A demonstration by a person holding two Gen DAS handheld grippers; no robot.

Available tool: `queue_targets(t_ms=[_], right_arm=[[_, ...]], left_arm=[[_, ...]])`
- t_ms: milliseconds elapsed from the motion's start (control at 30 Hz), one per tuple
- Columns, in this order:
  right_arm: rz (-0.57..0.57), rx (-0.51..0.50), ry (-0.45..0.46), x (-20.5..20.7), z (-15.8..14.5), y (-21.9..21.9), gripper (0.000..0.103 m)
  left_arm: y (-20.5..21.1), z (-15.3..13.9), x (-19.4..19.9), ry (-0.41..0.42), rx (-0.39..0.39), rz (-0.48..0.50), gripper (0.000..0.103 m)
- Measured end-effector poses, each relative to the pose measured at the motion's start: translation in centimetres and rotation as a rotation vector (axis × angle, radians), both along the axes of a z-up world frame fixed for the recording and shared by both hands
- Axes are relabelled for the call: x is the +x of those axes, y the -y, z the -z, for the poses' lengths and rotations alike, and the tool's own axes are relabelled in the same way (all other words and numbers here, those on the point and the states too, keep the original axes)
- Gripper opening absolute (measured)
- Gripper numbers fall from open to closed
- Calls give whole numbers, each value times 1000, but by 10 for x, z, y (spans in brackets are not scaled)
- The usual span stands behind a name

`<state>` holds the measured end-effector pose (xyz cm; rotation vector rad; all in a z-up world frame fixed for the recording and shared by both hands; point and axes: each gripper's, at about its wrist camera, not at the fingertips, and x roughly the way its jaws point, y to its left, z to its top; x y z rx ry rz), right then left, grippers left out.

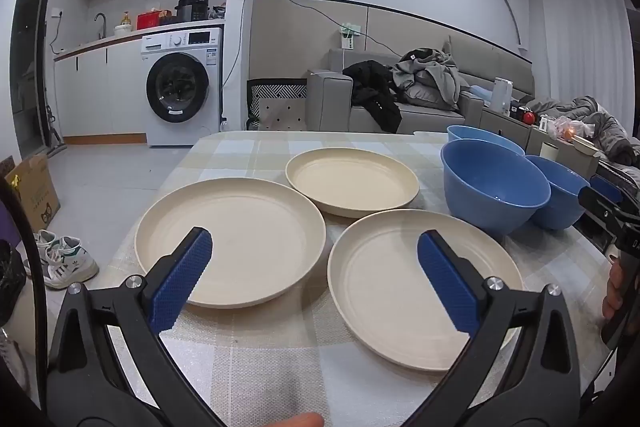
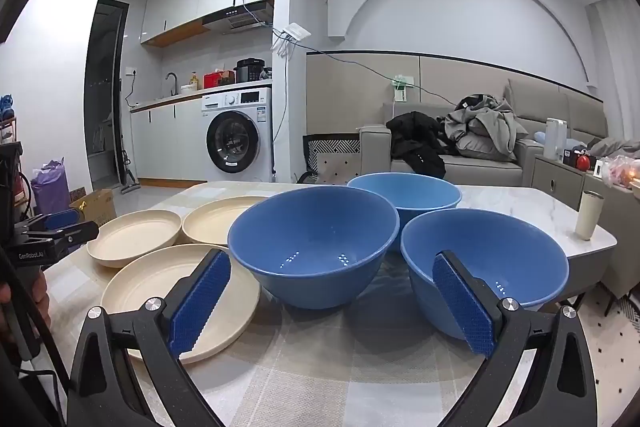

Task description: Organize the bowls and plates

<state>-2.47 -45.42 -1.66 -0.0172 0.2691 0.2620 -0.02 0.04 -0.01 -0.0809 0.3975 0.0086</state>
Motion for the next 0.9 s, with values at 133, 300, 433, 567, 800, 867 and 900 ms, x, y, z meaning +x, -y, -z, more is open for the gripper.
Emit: queue_targets(t_ms=[133, 300, 433, 567, 800, 867, 900], right_arm=[[0, 3, -3, 0, 0, 0, 103], [0, -8, -2, 0, 0, 0, 103], [1, -9, -4, 0, 0, 0, 103], [0, -10, -5, 0, 0, 0, 103], [0, -10, -4, 0, 0, 0, 103], [0, -11, -5, 0, 0, 0, 103], [1, -10, -4, 0, 0, 0, 103]], left_arm=[[0, 0, 0, -2, -2, 1, 103], [0, 0, 0, 0, 2, 0, 103], [0, 0, 0, 3, 6, 1, 103], [0, 0, 0, 3, 7, 0, 103], [0, 0, 0, 6, 10, 0, 103], [0, 0, 0, 4, 11, 2, 103], [0, 0, 0, 3, 10, 2, 103]])
